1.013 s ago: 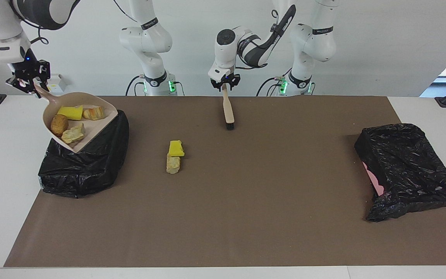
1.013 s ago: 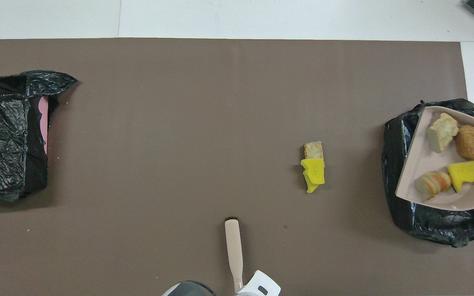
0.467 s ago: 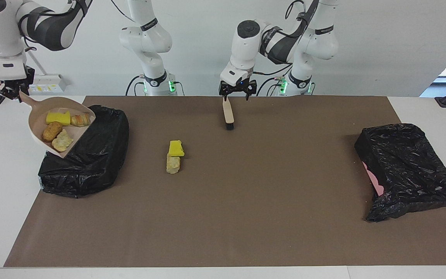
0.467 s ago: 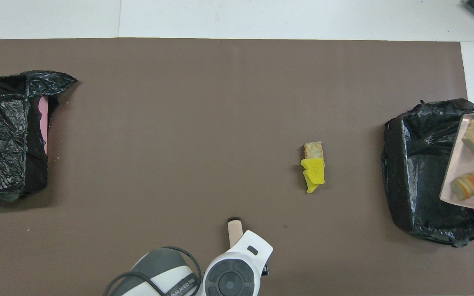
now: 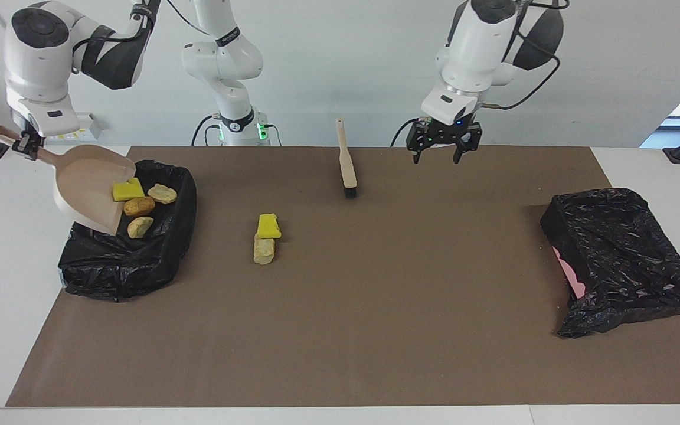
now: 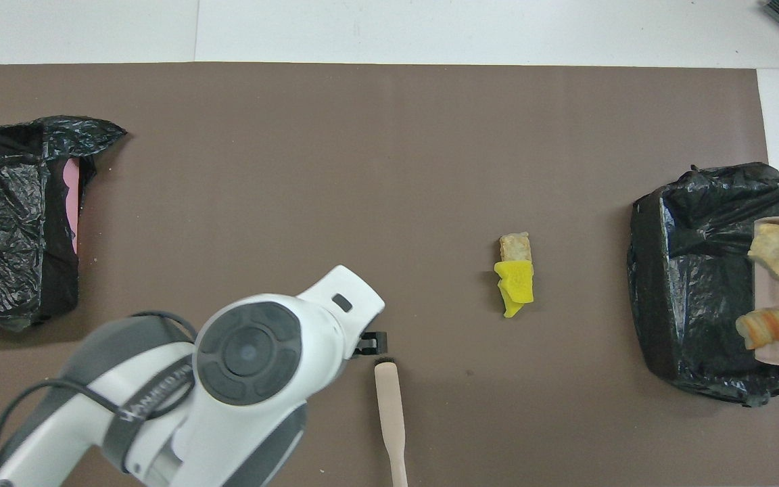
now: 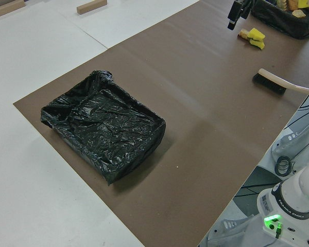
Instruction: Sweep and dump trash in bin
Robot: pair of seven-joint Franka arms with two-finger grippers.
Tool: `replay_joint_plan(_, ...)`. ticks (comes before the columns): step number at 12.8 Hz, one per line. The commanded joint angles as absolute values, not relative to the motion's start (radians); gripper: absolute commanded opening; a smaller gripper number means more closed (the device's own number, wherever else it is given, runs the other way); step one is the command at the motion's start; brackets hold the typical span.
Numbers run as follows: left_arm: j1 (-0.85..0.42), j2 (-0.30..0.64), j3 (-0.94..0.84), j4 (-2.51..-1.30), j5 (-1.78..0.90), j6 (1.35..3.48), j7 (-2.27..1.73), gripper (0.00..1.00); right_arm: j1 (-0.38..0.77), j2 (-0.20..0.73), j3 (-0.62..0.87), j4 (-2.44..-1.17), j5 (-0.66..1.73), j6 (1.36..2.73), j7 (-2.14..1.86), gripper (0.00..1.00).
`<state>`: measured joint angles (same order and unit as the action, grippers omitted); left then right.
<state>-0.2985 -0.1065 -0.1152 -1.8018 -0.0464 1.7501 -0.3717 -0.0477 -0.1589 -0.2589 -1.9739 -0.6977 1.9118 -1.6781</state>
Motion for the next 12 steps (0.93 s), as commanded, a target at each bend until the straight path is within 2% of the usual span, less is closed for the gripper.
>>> replay_joint_plan(1, -0.163, -0.101, -0.101, -1.689, -0.032, 1.689, -0.244, 1.0, -0.048, -0.193, -0.256, -1.993, -0.745, 1.913, -1.723, 0.0)
replay_joint_plan(3, -0.082, -0.087, -0.098, -1.608, -0.028, 1.655, -0.062, 1.0, -0.048, -0.196, -0.23, -1.959, -0.755, 1.89, -1.753, 0.0)
replay_joint_plan(5, -0.04, -0.084, -0.098, -1.572, -0.032, 1.623, -0.009, 1.0, -0.048, -0.198, -0.192, -1.913, -0.756, 1.807, -1.761, 0.0)
replay_joint_plan(9, -0.025, 0.015, -0.092, -1.404, -0.037, 1.464, 0.027, 1.0, -0.048, -0.202, -0.089, -1.787, -0.738, 1.625, -1.682, 0.0)
replay_joint_plan(12, -0.006, 0.008, -0.092, -1.393, -0.032, 1.431, 0.107, 1.0, -0.049, -0.202, 0.053, -1.758, -0.692, 1.529, -1.467, 0.0)
